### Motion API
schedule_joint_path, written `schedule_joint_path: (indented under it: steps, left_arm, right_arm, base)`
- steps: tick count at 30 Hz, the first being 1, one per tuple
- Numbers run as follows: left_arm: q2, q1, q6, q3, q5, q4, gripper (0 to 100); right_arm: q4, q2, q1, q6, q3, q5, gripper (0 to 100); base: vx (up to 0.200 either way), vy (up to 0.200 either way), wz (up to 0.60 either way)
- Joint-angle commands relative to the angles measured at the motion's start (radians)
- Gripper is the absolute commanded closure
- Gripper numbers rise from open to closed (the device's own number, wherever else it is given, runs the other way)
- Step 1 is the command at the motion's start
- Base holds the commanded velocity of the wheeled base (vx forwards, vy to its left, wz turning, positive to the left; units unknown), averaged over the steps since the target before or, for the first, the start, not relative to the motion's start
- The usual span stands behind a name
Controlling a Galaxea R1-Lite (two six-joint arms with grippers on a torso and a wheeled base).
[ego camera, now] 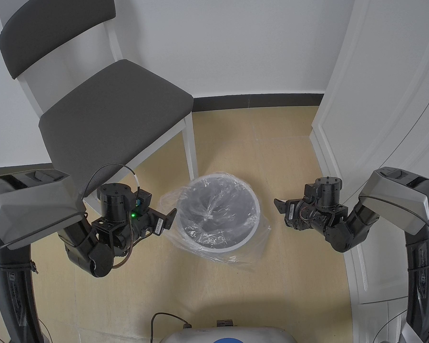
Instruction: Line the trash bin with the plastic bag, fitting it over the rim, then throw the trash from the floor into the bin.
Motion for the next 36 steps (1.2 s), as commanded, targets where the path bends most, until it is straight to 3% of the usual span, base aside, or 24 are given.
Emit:
schedule_joint_path:
  steps: [1,7,12,17,20,26,36]
  left_arm:
    - [-0.027,0.07,0.139,0.069,-0.007,-0.004,0]
    - [0.143,0.051,0.171,0.004,-0.002,-0.048,0]
    - [0.255,0.034,0.174,-0.065,0.085,-0.111,0]
    - [0.28,0.034,0.171,-0.105,0.12,-0.119,0]
    - [0.318,0.036,0.17,-0.174,0.205,-0.12,0]
    - [0.405,0.028,0.161,-0.238,0.211,-0.139,0]
    - [0.428,-0.028,-0.033,-0.341,0.211,-0.034,0]
  right_arm:
    - [0.0,-0.005,-0.023,-0.028,0.035,0.036,0]
    - [0.0,0.052,-0.019,-0.032,0.029,0.045,0]
    - [-0.002,0.089,-0.012,-0.032,0.02,0.045,0]
    - [-0.005,0.098,-0.009,-0.032,0.011,0.045,0]
    - [-0.028,0.117,-0.009,-0.031,-0.006,0.044,0]
    - [-0.063,0.158,0.0,-0.031,-0.025,0.035,0]
    - [-0.066,0.233,0.033,-0.019,-0.072,0.032,0]
  base:
    - [0.0,0.0,0.0]
    - [0.0,0.0,0.0]
    - [0.0,0.0,0.0]
    - [0.0,0.0,0.0]
    - [0.0,0.0,0.0]
    - [0.0,0.0,0.0]
    - [0.0,0.0,0.0]
